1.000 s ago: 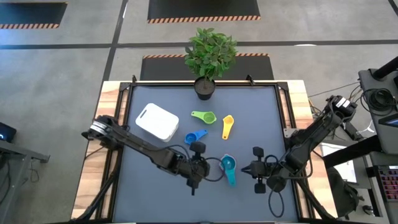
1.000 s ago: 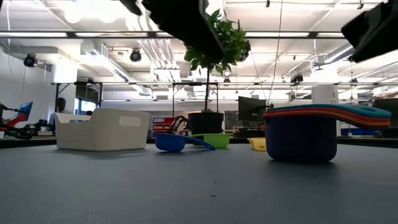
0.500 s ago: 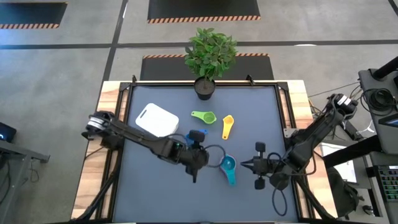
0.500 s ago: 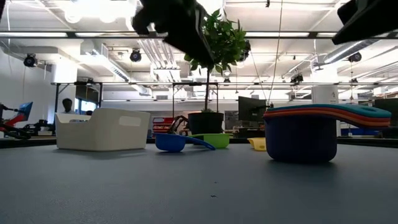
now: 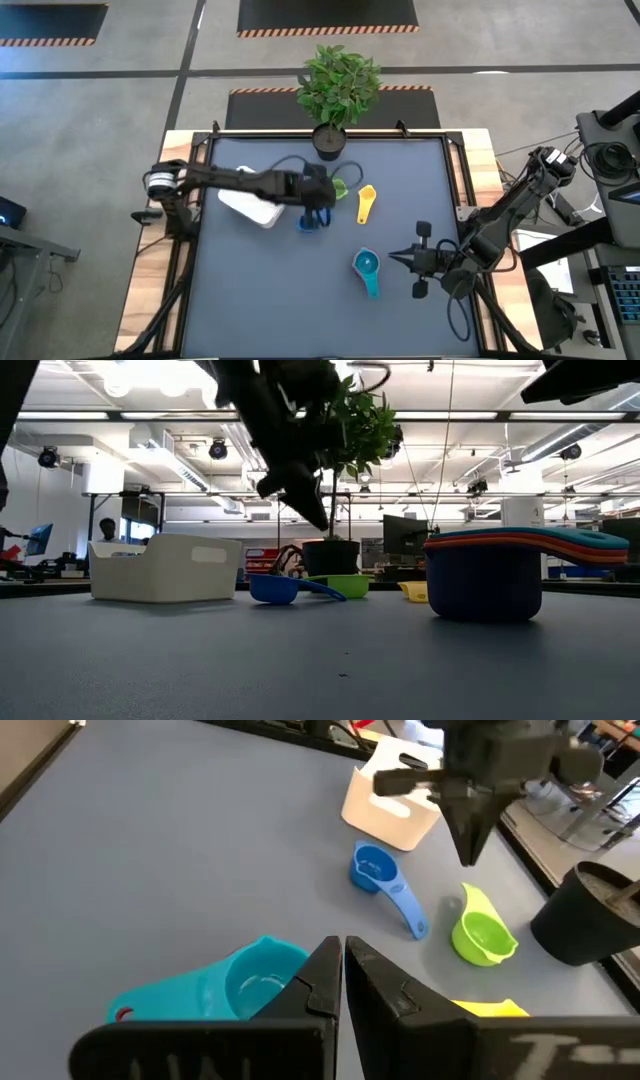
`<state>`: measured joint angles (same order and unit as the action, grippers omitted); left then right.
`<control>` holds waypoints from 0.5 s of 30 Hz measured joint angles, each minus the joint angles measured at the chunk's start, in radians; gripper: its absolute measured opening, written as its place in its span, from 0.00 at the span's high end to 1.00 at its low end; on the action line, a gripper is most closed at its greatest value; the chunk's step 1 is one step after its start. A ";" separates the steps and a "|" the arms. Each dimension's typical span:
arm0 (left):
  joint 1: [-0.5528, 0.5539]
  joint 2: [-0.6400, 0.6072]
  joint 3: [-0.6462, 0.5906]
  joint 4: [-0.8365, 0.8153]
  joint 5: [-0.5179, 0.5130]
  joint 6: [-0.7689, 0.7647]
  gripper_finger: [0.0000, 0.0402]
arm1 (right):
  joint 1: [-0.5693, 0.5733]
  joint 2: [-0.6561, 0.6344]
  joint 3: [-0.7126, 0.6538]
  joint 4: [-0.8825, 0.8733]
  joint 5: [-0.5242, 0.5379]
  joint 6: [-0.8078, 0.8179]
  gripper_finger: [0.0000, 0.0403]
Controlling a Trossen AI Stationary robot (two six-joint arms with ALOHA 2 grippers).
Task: Nest measuring cups in basket
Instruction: Stack the light green measuring cup on the light blue measuring cup
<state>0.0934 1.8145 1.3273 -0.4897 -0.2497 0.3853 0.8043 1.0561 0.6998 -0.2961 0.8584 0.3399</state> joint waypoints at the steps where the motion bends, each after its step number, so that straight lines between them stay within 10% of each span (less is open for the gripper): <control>1: 0.023 0.000 -0.007 0.004 0.018 0.011 1.00 | 0.000 0.001 0.000 0.000 0.003 0.000 0.98; 15: 0.143 0.001 -0.043 0.041 0.059 0.062 0.67 | 0.000 0.005 -0.001 -0.002 0.005 -0.001 0.98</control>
<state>0.2367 1.8158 1.2841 -0.4491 -0.1903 0.4470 0.8043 1.0611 0.6991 -0.2983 0.8635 0.3393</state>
